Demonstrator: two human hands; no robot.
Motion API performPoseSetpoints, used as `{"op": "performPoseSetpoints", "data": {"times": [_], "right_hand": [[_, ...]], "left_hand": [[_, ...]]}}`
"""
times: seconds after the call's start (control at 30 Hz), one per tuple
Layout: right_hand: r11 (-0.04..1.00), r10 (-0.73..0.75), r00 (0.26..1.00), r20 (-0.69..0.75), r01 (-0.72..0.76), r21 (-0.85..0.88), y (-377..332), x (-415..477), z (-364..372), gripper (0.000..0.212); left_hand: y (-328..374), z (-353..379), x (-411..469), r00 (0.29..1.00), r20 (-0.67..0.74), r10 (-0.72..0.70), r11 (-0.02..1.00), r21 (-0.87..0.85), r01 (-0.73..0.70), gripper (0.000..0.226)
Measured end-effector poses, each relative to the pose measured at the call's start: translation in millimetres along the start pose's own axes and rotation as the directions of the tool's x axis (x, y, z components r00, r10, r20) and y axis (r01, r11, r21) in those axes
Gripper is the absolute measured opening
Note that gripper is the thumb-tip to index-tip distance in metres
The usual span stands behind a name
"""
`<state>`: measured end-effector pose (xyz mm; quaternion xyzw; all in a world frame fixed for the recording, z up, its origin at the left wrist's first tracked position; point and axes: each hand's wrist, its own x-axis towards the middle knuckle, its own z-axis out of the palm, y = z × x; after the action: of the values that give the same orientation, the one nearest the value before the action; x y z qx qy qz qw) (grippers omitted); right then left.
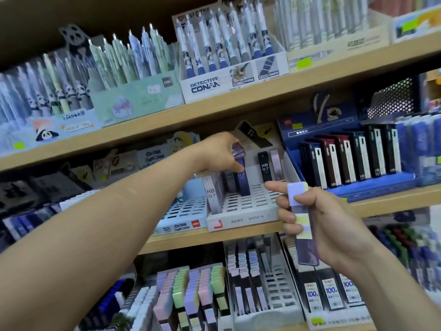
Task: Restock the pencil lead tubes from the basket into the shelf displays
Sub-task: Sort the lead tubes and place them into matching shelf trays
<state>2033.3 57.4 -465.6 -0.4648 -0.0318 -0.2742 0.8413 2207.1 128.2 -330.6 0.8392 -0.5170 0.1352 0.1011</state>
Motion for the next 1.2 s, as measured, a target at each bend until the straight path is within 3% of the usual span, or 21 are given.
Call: {"op": "performPoseSetpoints", "data": {"times": [0.13, 0.27, 0.4, 0.53, 0.57, 0.63, 0.7, 0.73, 0.8, 0.83, 0.97, 1.07, 1.2], "right_hand": [[1.000, 0.006, 1.000, 0.010, -0.006, 0.018, -1, -4, 4, 0.038], [0.999, 0.002, 1.000, -0.009, -0.002, 0.037, -1, -4, 6, 0.035], [0.997, 0.031, 1.000, -0.003, -0.031, 0.064, 0, -4, 7, 0.031], [0.998, 0.061, 0.996, 0.069, -0.061, 0.000, 7, -3, 11, 0.037], [0.998, 0.061, 0.994, 0.091, -0.059, -0.024, 10, -3, 15, 0.036], [0.991, 0.067, 0.987, 0.145, -0.049, -0.123, 17, -3, 22, 0.032], [0.966, 0.103, 0.964, 0.245, -0.038, -0.256, 26, -5, 32, 0.030], [0.954, 0.120, 0.948, 0.295, -0.028, -0.297, 30, -6, 37, 0.028], [0.943, 0.124, 0.939, 0.320, -0.012, -0.332, 36, -7, 41, 0.025], [0.937, 0.122, 0.943, 0.310, -0.007, -0.349, 37, -7, 42, 0.023], [0.901, 0.155, 0.940, 0.304, -0.009, -0.434, 37, -12, 47, 0.019], [0.881, 0.185, 0.933, 0.310, -0.017, -0.473, 39, -15, 50, 0.015], [0.864, 0.177, 0.940, 0.292, -0.007, -0.503, 44, -15, 52, 0.011]], "left_hand": [[5, 9, 6, 0.995, -0.039, 0.089, 0.954, 0.291, -0.074, 0.034], [1, 6, 4, 0.981, -0.166, 0.098, 0.977, 0.202, -0.064, 0.048], [-3, 0, -10, 0.979, -0.175, 0.108, 0.963, 0.265, -0.059, 0.033], [2, -4, -57, 0.865, -0.418, 0.279, 0.927, 0.353, -0.128, 0.037], [7, 0, -75, 0.833, -0.469, 0.295, 0.946, 0.265, -0.186, 0.036], [26, 14, -106, 0.843, -0.518, 0.146, 0.931, -0.217, -0.295, 0.028], [44, 32, -123, 0.911, -0.409, -0.043, 0.641, -0.711, -0.289, 0.028], [46, 40, -127, 0.927, -0.358, -0.113, 0.514, -0.819, -0.254, 0.031], [46, 51, -131, 0.928, -0.306, -0.214, 0.367, -0.905, -0.214, 0.030], [43, 54, -133, 0.922, -0.307, -0.238, 0.341, -0.915, -0.217, 0.029], [27, 61, -143, 0.885, -0.430, -0.177, 0.588, -0.767, -0.255, 0.032], [20, 59, -151, 0.907, -0.354, -0.228, 0.489, -0.847, -0.208, 0.036], [-2, 58, -162, 0.933, -0.251, -0.258, 0.434, -0.893, -0.120, 0.027]]}}
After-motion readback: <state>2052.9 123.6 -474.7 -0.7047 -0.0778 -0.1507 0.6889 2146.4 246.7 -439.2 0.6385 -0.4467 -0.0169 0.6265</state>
